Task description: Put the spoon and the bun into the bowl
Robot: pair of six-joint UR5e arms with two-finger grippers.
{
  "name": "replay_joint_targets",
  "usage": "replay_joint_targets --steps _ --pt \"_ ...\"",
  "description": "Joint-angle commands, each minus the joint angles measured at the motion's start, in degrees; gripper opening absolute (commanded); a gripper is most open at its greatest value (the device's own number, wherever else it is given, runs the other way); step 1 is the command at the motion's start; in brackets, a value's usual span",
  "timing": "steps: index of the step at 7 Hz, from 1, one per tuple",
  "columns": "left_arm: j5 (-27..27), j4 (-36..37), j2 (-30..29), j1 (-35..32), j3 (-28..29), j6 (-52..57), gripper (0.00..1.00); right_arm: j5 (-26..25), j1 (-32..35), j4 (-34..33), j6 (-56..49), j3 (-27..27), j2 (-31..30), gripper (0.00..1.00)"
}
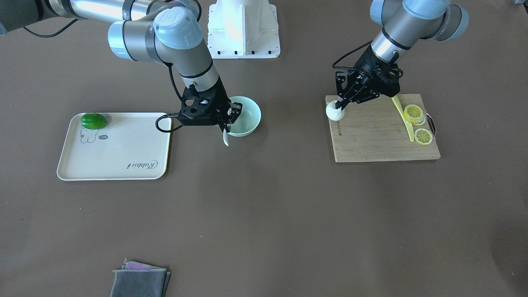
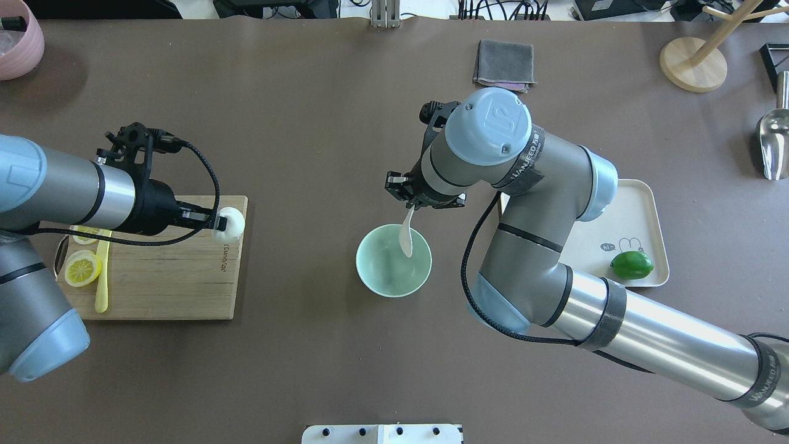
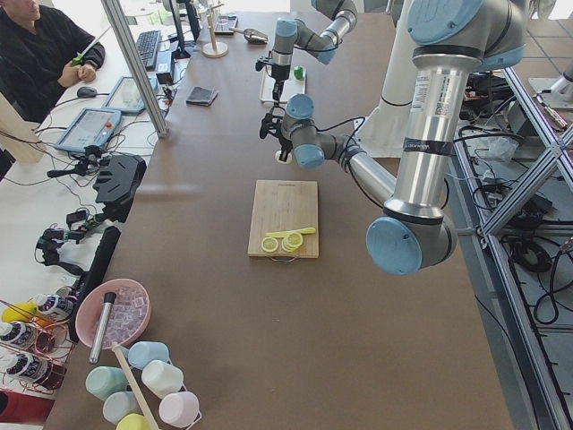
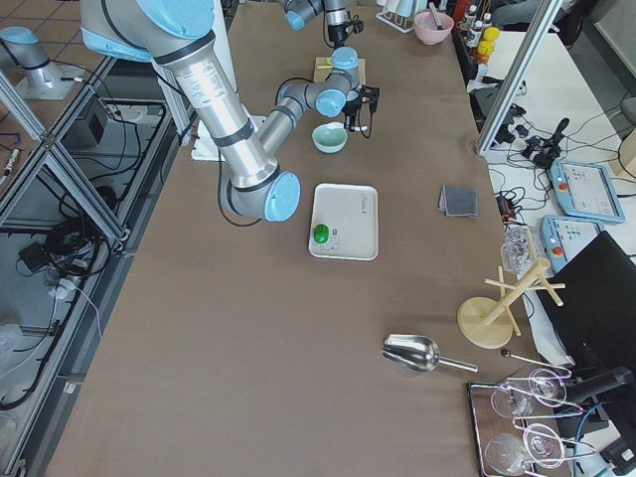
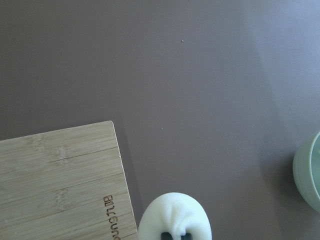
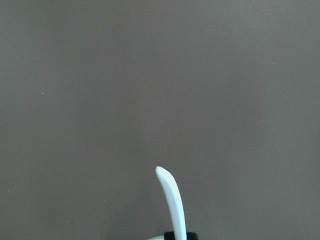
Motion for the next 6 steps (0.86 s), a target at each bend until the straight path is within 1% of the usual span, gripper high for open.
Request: replay_joint_targets --steps 1,2,3,5,6 --pt "-1.43 0.87 -3.36 -1.58 2.58 0.15 0.00 -0.08 -1.95 0.03 0.16 -0.83 0.34 0.00" --pt "-2.92 0.87 -3.64 -2.81 3.03 0.15 0.00 -1.73 -3.09 0.12 0.07 -1.35 0.34 0.00" --pt "-2.93 1.05 -3.73 -3.09 3.21 1.02 0.00 -2.36 -3.63 0.12 0.07 -2.14 0.34 0.00" --pt "-3.37 1.31 -4.16 -3.62 3.56 1.29 0.00 -2.36 -3.81 0.29 -0.02 -1.71 0.51 0.99" --pt "-3.37 3.49 -6.26 -3.62 3.39 1.20 0.00 -2.10 -3.28 0.82 -0.80 -0.75 0.43 1.00"
